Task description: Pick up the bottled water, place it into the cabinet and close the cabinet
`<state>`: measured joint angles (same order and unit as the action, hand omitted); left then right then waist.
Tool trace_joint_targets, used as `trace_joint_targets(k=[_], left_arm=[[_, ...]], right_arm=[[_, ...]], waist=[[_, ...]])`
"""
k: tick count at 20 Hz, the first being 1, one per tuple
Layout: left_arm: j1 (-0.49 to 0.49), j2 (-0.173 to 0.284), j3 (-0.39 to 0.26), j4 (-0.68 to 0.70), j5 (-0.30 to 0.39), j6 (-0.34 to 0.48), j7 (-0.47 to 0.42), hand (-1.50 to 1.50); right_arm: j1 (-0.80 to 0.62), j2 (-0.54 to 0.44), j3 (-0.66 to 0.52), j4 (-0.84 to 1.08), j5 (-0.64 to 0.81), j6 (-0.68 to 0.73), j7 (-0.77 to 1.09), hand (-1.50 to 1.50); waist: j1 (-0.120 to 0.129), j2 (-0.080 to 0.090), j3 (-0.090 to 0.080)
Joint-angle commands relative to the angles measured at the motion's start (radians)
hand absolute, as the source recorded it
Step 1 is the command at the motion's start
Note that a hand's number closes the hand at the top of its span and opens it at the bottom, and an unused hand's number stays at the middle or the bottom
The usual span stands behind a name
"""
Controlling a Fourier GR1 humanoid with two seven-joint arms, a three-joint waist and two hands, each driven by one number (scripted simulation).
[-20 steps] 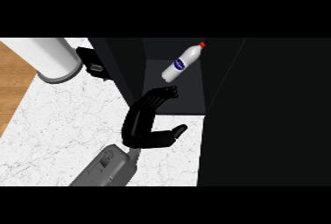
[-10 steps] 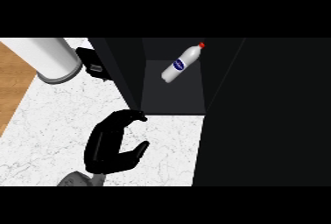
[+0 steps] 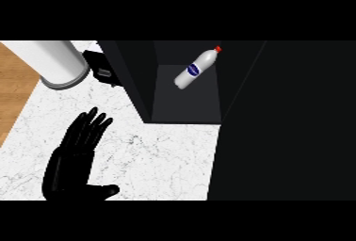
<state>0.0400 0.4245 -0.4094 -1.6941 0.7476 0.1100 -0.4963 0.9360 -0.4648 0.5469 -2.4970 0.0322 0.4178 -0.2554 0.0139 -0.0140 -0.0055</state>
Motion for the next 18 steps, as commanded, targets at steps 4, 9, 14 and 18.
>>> trace_joint_targets(k=[4, 9, 14, 18], left_arm=[[0.106, 0.094, 0.095, -0.055, 0.094, -0.078, 0.013, -1.5], [0.138, 0.146, 0.14, -0.11, 0.144, -0.111, 0.041, -1.5], [0.2, 0.199, 0.19, -0.122, 0.186, -0.193, 0.03, -1.5], [0.208, 0.201, 0.194, -0.113, 0.19, -0.224, 0.02, -1.5]], right_arm=[[-0.098, -0.073, 0.184, -0.188, 0.192, 0.044, 0.148, 1.5], [-0.196, -0.087, 0.233, -0.158, 0.177, 0.042, 0.181, 1.5], [-0.198, -0.008, 0.322, -0.11, 0.075, -0.033, 0.216, 1.5], [-0.239, 0.025, 0.351, -0.083, 0.015, -0.035, 0.204, 1.5]], waist=[[0.024, -0.004, -0.008], [0.045, -0.007, -0.009], [0.065, 0.008, -0.008], [0.088, 0.021, -0.009]])
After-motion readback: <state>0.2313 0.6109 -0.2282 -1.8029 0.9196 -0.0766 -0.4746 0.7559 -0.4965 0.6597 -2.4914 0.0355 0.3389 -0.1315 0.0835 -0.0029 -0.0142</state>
